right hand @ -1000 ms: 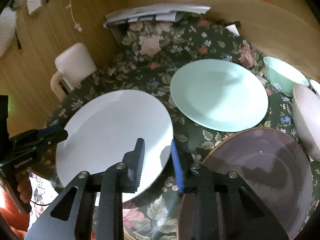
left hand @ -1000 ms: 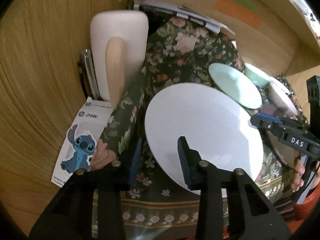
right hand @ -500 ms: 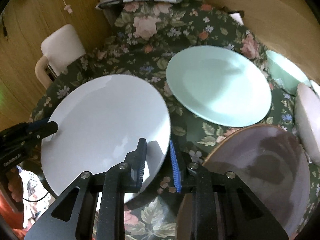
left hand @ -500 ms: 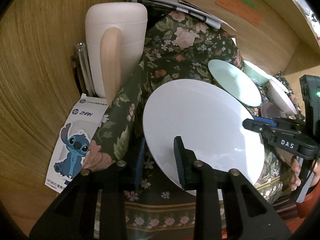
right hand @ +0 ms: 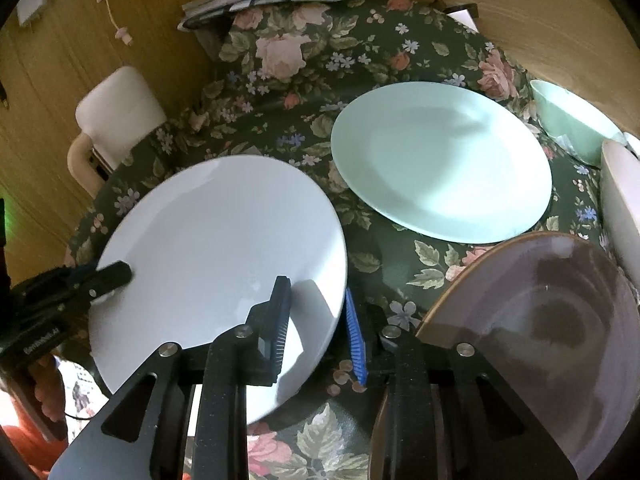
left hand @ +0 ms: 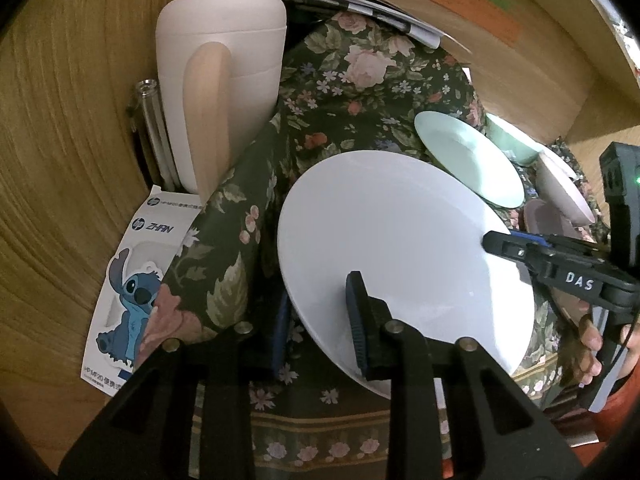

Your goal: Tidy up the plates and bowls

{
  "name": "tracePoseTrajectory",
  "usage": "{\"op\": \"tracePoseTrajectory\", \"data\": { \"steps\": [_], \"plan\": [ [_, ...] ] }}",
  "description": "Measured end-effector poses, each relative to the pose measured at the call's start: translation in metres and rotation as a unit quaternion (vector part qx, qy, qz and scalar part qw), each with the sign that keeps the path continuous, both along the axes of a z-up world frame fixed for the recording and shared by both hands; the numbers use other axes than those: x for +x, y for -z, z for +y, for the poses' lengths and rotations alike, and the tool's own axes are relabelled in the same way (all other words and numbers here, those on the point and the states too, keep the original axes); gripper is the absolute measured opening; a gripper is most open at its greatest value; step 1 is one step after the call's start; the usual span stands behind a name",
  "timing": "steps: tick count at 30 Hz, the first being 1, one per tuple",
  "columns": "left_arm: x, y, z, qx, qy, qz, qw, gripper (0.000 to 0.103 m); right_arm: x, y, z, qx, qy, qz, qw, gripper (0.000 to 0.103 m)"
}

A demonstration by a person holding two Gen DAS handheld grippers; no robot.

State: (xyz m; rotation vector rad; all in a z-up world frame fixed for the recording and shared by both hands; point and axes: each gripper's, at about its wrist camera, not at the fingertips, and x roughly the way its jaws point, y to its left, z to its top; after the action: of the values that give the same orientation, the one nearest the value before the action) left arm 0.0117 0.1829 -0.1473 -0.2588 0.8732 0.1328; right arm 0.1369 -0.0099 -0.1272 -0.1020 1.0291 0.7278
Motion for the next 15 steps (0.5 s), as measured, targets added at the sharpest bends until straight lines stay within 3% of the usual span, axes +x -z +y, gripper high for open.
{"op": "tracePoseTrajectory", "data": {
  "steps": [15],
  "plan": [
    [0.004, -0.006, -0.010, 0.014, -0.017, -0.010, 0.9997, 0.031, -0.004, -0.008, -0.011, 0.019, 0.005, -0.022, 1.000, 0.024]
  ]
}}
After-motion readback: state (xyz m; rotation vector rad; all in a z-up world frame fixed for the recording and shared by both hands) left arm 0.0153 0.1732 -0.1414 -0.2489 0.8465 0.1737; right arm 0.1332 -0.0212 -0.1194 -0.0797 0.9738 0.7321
